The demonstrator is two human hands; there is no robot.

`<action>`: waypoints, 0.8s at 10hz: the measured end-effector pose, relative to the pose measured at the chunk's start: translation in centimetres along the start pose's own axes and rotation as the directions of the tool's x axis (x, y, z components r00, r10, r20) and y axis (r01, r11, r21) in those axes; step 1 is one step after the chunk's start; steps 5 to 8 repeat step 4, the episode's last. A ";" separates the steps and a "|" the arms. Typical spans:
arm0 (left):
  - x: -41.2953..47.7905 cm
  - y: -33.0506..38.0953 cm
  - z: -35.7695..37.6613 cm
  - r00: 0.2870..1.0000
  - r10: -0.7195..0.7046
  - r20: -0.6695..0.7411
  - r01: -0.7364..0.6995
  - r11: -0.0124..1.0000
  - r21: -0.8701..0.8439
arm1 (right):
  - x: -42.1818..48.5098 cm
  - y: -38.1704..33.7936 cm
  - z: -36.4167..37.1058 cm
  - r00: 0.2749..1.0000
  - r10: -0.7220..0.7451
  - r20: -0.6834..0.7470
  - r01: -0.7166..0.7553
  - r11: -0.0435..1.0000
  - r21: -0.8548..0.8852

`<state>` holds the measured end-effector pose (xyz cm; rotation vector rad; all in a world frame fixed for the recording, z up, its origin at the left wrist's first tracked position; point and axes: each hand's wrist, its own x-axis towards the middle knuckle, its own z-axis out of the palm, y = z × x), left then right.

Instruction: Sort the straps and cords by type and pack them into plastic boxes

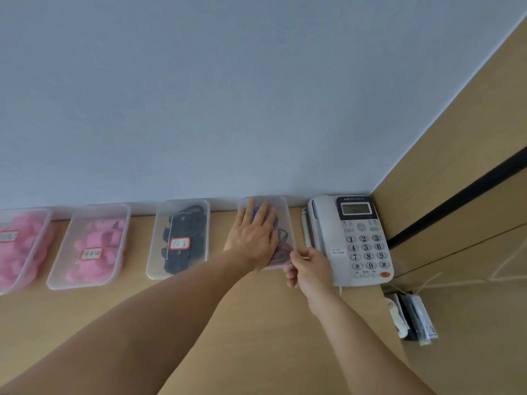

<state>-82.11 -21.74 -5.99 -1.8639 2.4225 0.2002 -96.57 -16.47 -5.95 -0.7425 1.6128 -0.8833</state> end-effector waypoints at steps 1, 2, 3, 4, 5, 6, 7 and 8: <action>-0.3 0.3 -0.8 1.000 -0.030 0.006 0.030 0.998 0.056 | -0.1 0.0 0.4 1.000 -0.013 -0.018 0.013 1.000 0.017; -1.3 1.2 -1.9 0.995 -0.057 -0.077 0.058 0.998 0.017 | -0.5 -0.1 0.4 1.000 0.002 -0.007 -0.001 0.999 0.034; -3.2 0.6 -3.8 0.989 -0.030 -0.148 0.008 0.989 -0.144 | -1.6 -0.6 0.4 0.996 0.061 0.065 -0.059 0.998 -0.038; -7.2 -0.3 -3.8 0.992 0.012 -0.127 -0.042 0.971 -0.236 | -4.1 -0.1 -0.1 0.997 0.008 0.080 0.009 0.977 -0.212; -7.2 -0.3 -3.8 0.992 0.012 -0.127 -0.042 0.971 -0.236 | -4.1 -0.1 -0.1 0.997 0.008 0.080 0.009 0.977 -0.212; -7.2 -0.3 -3.8 0.992 0.012 -0.127 -0.042 0.971 -0.236 | -4.1 -0.1 -0.1 0.997 0.008 0.080 0.009 0.977 -0.212; -7.2 -0.3 -3.8 0.992 0.012 -0.127 -0.042 0.971 -0.236 | -4.1 -0.1 -0.1 0.997 0.008 0.080 0.009 0.977 -0.212; -7.2 -0.3 -3.8 0.992 0.012 -0.127 -0.042 0.971 -0.236 | -4.1 -0.1 -0.1 0.997 0.008 0.080 0.009 0.977 -0.212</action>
